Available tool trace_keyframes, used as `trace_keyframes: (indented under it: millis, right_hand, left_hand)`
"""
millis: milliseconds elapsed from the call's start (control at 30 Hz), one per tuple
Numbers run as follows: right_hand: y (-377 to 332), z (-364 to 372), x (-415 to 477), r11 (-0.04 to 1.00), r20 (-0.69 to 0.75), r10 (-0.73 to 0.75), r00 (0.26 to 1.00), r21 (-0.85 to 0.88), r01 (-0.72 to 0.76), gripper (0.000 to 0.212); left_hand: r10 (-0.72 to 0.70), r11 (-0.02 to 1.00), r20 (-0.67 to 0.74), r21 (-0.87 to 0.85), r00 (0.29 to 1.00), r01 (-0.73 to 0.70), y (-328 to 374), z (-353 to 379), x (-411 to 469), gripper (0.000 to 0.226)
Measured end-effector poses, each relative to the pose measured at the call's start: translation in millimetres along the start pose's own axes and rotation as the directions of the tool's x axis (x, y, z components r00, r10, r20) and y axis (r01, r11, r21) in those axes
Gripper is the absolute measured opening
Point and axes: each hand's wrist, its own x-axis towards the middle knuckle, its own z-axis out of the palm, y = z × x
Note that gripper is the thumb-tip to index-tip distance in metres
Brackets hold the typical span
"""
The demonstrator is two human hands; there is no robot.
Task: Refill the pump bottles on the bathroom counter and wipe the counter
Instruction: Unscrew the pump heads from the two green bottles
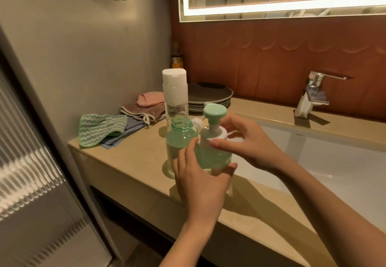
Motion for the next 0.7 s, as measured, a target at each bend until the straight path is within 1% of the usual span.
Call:
trace_keyframes:
  millis: [67,233,333,400,533,700]
  right_hand:
    - [0.4,4.8,4.4,1.000,0.013,-0.001,1.000,0.005,0.001,0.037]
    - [-2.4,21.8,16.3,0.999,0.067,-0.049,0.997,0.001,0.049,0.045]
    - [-7.9,34.5,21.3,0.999,0.087,-0.052,0.995,0.009,0.051,0.042]
    - [-9.8,43.0,26.1,0.999,0.057,-0.048,0.997,-0.018,0.049,0.045]
    - [-13.9,58.4,38.9,0.999,-0.053,-0.021,0.998,-0.047,0.018,0.061]
    - [-11.7,70.0,54.6,0.993,-0.137,0.010,0.991,-0.117,-0.026,0.064]
  left_hand:
    - [-0.012,0.999,-0.030,0.030,0.999,0.013,-3.6,-0.7,4.4,0.086]
    - [-0.047,0.997,-0.100,0.049,0.994,0.052,-12.7,-3.7,16.5,0.084]
    - [-0.046,0.996,-0.124,0.070,0.991,0.054,-19.4,-8.3,24.5,0.082]
    - [-0.035,0.994,-0.125,0.101,0.992,0.048,-24.8,-11.5,29.9,0.082]
    - [-0.038,0.990,-0.127,0.130,0.991,0.055,-33.8,-14.3,39.4,0.084]
    - [-0.033,0.988,-0.114,0.148,0.993,0.050,-40.4,-13.6,44.8,0.085]
